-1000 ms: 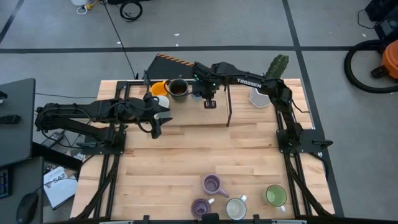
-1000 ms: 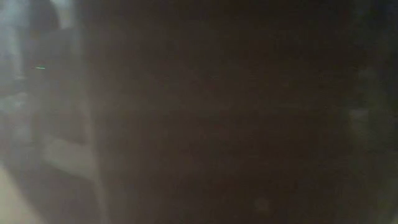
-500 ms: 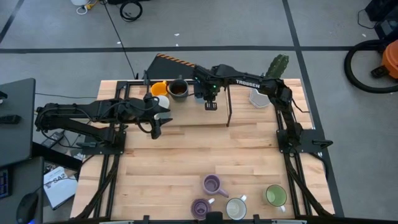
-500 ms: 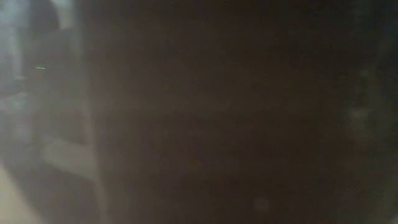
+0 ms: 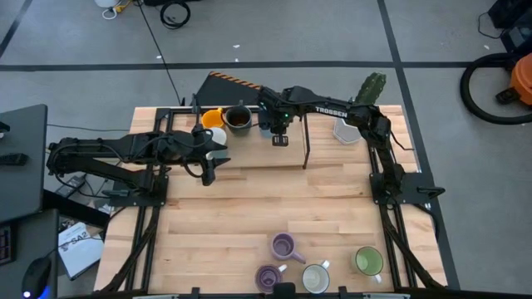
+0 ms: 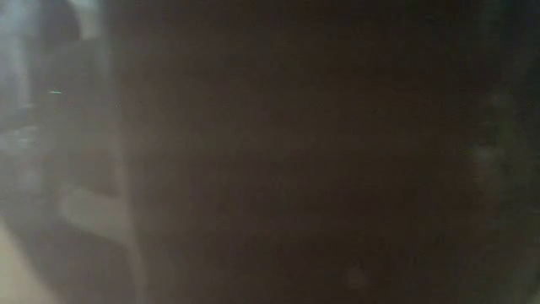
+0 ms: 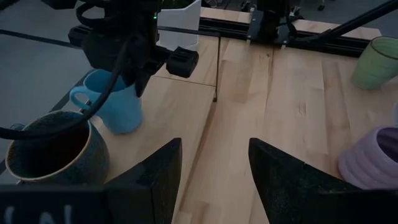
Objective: Place coffee mugs
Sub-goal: Put the blue mug on the shelf
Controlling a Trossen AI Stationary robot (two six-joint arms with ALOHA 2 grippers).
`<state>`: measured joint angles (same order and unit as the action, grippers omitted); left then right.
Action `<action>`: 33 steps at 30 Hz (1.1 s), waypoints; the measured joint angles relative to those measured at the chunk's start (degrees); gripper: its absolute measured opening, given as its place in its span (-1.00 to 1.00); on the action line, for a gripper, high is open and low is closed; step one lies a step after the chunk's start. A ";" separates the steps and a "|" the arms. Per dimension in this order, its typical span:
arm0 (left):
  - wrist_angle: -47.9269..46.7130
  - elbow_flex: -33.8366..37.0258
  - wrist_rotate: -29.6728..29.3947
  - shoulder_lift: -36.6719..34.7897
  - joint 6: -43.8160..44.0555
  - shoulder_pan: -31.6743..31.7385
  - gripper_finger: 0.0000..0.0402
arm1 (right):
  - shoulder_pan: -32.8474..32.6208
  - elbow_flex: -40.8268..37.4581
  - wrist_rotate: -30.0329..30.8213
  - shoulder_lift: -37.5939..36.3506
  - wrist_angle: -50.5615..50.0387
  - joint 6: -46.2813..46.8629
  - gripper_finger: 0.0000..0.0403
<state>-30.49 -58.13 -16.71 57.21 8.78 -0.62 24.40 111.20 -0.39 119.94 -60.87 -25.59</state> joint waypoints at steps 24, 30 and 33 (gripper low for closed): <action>2.94 0.00 0.00 0.00 0.46 0.13 -0.04 | -0.40 1.60 -2.60 -0.50 1.27 2.82 -0.15; 5.28 0.00 0.02 0.00 -0.98 1.99 -0.04 | -0.66 5.55 -5.24 -0.56 -1.01 3.16 -0.12; 5.30 0.00 -0.02 0.00 -1.51 3.94 -0.04 | -0.70 7.00 -5.32 -0.57 -2.99 3.11 -0.10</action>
<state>-25.19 -58.13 -16.73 57.21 7.27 3.32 23.70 118.19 -5.72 119.37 -63.86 -22.48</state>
